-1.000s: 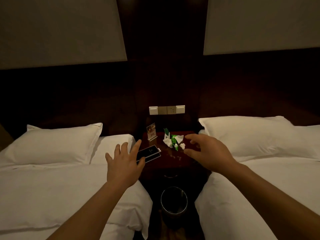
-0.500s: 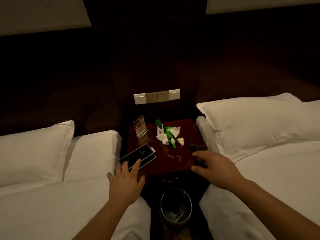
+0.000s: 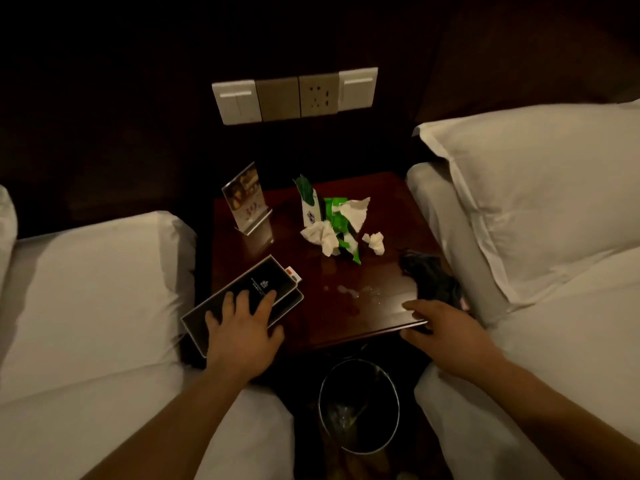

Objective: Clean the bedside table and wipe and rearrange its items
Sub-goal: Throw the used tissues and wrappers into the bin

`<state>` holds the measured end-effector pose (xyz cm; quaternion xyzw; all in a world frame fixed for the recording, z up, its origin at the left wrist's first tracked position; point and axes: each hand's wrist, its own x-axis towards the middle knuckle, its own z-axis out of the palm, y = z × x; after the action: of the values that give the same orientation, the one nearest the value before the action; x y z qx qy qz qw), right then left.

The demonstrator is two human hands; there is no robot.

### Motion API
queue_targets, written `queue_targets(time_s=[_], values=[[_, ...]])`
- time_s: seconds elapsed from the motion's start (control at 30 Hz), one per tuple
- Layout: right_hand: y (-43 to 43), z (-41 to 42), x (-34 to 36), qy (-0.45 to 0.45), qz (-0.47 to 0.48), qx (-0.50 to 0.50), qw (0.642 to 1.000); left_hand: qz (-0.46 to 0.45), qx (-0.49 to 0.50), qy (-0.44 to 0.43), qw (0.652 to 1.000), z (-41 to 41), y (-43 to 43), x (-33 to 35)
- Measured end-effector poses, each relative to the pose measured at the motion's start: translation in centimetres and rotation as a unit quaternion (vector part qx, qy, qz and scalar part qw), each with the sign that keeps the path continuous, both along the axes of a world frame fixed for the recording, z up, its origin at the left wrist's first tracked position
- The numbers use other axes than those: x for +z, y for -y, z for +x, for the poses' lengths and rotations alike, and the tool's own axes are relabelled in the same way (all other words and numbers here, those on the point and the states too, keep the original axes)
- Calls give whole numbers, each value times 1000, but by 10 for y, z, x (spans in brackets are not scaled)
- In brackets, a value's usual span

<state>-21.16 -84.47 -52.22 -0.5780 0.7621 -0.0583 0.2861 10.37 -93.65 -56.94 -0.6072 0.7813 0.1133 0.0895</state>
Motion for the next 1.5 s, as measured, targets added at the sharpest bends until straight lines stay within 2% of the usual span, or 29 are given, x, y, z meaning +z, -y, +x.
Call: queue_targets(time_s=[0.23,0.37,0.47,0.53,0.6,0.67,0.7,0.77,0.87,1.0,1.17,1.23,1.3,1.37,1.4,1.43,1.5], values=[[55,-66,-67,-151,-58,-16,987,-44,-7,7,999,8,53,-65],[77,-89,-97,-159,1,-11,987,-67,-14,3,998,9,62,-91],[82,-95,-117,-206,18,-3,978,-93,-14,8,996,8,60,-98],[86,-96,-114,-147,10,-48,988,-95,-14,15,995,6,60,-97],[83,-90,-107,-20,-22,-133,991,-92,-9,16,996,5,59,-94],[74,-78,-99,92,-65,-234,966,-95,-10,18,995,4,58,-93],[69,-70,-96,118,-83,-259,955,-95,-9,18,995,4,58,-92],[60,-54,-94,77,-109,-224,965,-91,-5,19,996,4,58,-92],[56,-31,-101,-70,-200,-79,974,-85,-6,30,996,3,58,-91],[59,-9,-129,-76,-229,76,967,-87,-5,31,996,2,57,-90],[57,-27,-145,-121,-211,142,959,-86,-6,27,996,2,56,-88],[62,-41,-140,-121,-169,66,976,-85,-8,27,996,2,56,-88],[75,-50,-136,-59,-131,-84,986,-80,-7,25,996,2,56,-86],[89,-52,-132,61,-125,-233,962,-72,-6,22,997,2,56,-84],[95,-51,-131,108,-135,-273,946,-68,-6,20,997,3,57,-83],[99,-50,-131,123,-150,-276,941,-64,-5,17,998,3,57,-83],[100,-43,-134,67,-166,-192,965,-52,-3,10,999,3,58,-81]])
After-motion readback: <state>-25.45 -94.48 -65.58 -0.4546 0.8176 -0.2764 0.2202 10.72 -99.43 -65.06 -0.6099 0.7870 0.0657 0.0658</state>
